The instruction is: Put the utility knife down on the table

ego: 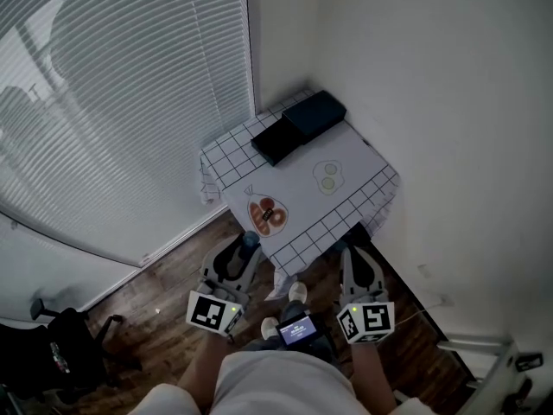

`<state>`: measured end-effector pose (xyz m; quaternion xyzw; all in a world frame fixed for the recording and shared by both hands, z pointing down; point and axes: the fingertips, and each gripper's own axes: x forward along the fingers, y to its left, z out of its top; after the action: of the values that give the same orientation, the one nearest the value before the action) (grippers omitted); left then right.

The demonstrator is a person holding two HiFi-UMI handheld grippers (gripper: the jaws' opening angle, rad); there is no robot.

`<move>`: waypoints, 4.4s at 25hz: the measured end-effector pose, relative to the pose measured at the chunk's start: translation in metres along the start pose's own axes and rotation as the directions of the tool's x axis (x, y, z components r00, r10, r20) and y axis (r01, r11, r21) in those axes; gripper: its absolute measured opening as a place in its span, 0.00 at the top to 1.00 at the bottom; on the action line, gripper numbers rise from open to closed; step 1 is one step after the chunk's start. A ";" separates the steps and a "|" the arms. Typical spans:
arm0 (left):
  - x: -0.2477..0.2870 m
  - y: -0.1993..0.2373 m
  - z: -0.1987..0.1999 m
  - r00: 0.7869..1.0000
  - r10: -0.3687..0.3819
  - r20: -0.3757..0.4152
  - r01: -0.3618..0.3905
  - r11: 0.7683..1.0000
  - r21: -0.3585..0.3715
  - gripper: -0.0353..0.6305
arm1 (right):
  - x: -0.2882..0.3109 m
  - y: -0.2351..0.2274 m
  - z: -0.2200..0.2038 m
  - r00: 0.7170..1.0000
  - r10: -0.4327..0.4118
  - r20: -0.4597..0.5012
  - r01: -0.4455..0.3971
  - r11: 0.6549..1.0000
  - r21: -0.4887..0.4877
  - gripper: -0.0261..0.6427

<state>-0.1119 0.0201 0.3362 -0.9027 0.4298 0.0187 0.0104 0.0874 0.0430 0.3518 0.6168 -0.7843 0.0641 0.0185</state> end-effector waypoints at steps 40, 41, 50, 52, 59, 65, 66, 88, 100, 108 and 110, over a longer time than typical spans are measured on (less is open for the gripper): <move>0.158 0.056 -0.057 0.993 0.020 -0.120 -0.026 0.998 -0.051 0.73 | 0.162 -0.082 -0.018 0.990 0.103 -0.099 -0.100 0.994 0.039 0.95; 0.159 0.056 -0.060 0.992 0.016 -0.127 -0.022 0.998 -0.051 0.73 | 0.164 -0.082 -0.021 0.990 0.102 -0.102 -0.098 0.994 0.042 0.95; 0.169 0.056 -0.092 0.981 -0.010 -0.192 -0.003 0.998 -0.068 0.73 | 0.176 -0.085 -0.038 0.984 0.108 -0.140 -0.101 0.993 0.056 0.95; 0.171 0.054 -0.099 0.979 -0.010 -0.205 -0.007 0.997 -0.079 0.73 | 0.178 -0.086 -0.044 0.982 0.111 -0.154 -0.103 0.993 0.054 0.95; 0.180 0.047 -0.118 0.971 -0.020 -0.240 -0.009 0.993 -0.117 0.73 | 0.185 -0.090 -0.068 0.973 0.125 -0.195 -0.117 0.992 0.052 0.95; 0.184 0.045 -0.138 0.963 -0.014 -0.268 -0.019 0.993 -0.121 0.73 | 0.187 -0.093 -0.085 0.964 0.136 -0.229 -0.131 0.991 0.037 0.95; 0.185 0.044 -0.141 0.962 -0.018 -0.272 -0.015 0.993 -0.119 0.73 | 0.186 -0.094 -0.088 0.962 0.138 -0.234 -0.133 0.990 0.036 0.95; 0.191 0.031 -0.220 0.912 -0.067 -0.404 0.022 0.993 -0.117 0.73 | 0.194 -0.102 -0.145 0.938 0.158 -0.308 -0.152 0.987 0.044 0.95; 0.198 0.028 -0.272 0.865 -0.090 -0.493 0.023 0.990 -0.140 0.73 | 0.199 -0.110 -0.169 0.930 0.149 -0.336 -0.134 0.989 0.067 0.95; 0.201 0.026 -0.287 0.854 -0.095 -0.512 0.018 0.988 -0.154 0.73 | 0.207 -0.106 -0.190 0.919 0.158 -0.362 -0.142 0.987 0.071 0.95; 0.203 0.026 -0.290 0.849 -0.098 -0.519 0.020 0.988 -0.154 0.73 | 0.211 -0.102 -0.195 0.915 0.163 -0.370 -0.151 0.987 0.061 0.95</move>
<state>0.0023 -0.1638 0.6170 -0.8847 0.3857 -0.1979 -0.1712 0.1267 -0.1603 0.5759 0.5287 -0.8122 0.1940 0.1525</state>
